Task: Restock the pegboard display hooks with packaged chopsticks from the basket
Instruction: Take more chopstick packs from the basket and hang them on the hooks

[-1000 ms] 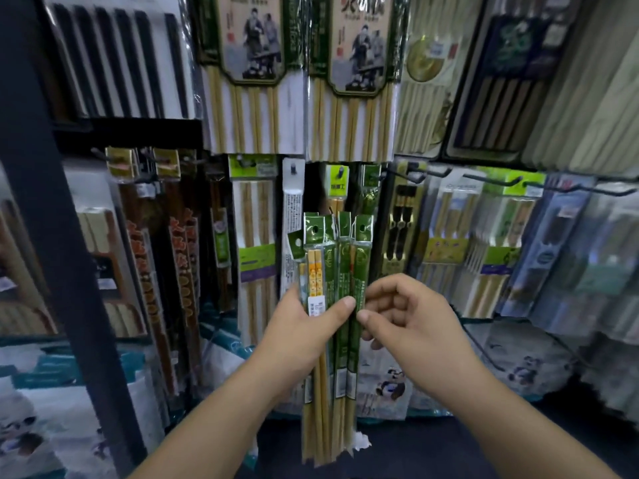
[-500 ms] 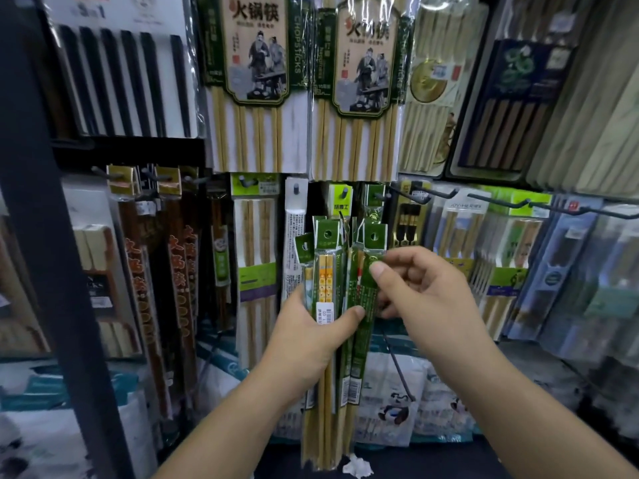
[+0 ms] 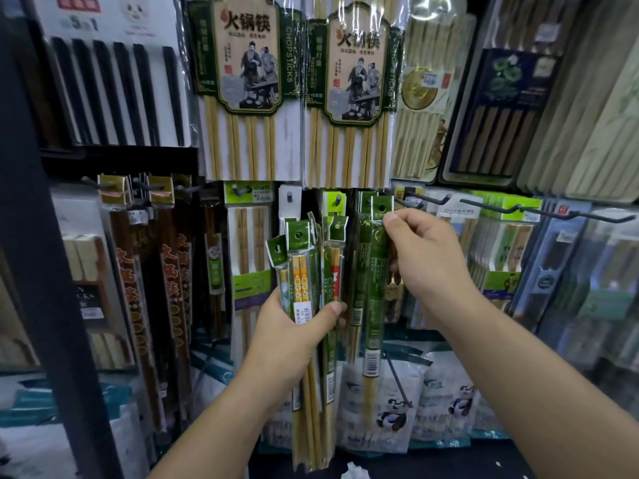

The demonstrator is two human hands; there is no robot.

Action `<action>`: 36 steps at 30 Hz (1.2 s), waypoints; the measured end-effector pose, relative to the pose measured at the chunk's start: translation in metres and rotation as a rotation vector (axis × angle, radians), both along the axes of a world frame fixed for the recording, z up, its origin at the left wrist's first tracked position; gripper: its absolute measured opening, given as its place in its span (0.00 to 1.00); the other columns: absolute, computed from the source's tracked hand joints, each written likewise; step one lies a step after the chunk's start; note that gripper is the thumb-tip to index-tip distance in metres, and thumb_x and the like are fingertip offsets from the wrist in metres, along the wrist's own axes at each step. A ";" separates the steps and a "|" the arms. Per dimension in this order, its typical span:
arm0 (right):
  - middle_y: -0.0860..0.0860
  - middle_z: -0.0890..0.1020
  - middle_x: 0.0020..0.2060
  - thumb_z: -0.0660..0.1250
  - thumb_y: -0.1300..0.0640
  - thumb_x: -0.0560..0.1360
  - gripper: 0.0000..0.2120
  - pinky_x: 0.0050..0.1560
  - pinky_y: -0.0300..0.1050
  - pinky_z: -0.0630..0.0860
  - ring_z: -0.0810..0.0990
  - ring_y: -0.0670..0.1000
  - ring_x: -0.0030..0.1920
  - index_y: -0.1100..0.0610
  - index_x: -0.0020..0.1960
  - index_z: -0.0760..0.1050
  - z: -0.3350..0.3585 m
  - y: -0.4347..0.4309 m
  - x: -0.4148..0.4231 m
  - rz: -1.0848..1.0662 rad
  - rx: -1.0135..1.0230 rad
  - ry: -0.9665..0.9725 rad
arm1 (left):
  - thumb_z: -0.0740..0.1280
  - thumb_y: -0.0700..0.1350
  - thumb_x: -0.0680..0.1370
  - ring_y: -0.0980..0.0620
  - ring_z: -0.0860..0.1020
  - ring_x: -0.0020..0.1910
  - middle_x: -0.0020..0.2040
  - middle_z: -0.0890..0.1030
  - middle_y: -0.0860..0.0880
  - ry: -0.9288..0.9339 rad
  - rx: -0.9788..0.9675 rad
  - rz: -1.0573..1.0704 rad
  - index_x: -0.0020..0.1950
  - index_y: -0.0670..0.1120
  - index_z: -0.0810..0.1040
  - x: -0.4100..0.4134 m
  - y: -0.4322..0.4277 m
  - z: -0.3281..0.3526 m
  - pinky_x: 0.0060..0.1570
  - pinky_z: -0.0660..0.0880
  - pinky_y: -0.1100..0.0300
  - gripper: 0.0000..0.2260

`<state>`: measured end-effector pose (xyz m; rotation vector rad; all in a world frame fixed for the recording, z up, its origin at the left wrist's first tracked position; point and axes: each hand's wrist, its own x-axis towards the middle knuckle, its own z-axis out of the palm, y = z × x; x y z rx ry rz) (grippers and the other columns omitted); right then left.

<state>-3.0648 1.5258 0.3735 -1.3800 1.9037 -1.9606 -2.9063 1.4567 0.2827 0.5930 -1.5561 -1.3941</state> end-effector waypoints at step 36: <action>0.46 0.82 0.36 0.68 0.53 0.81 0.09 0.37 0.35 0.76 0.79 0.42 0.37 0.48 0.43 0.82 -0.028 0.000 0.033 0.104 -0.009 0.119 | 0.76 0.44 0.76 0.58 0.85 0.52 0.53 0.87 0.56 0.071 -0.075 -0.102 0.56 0.60 0.83 0.004 0.002 -0.004 0.47 0.79 0.69 0.14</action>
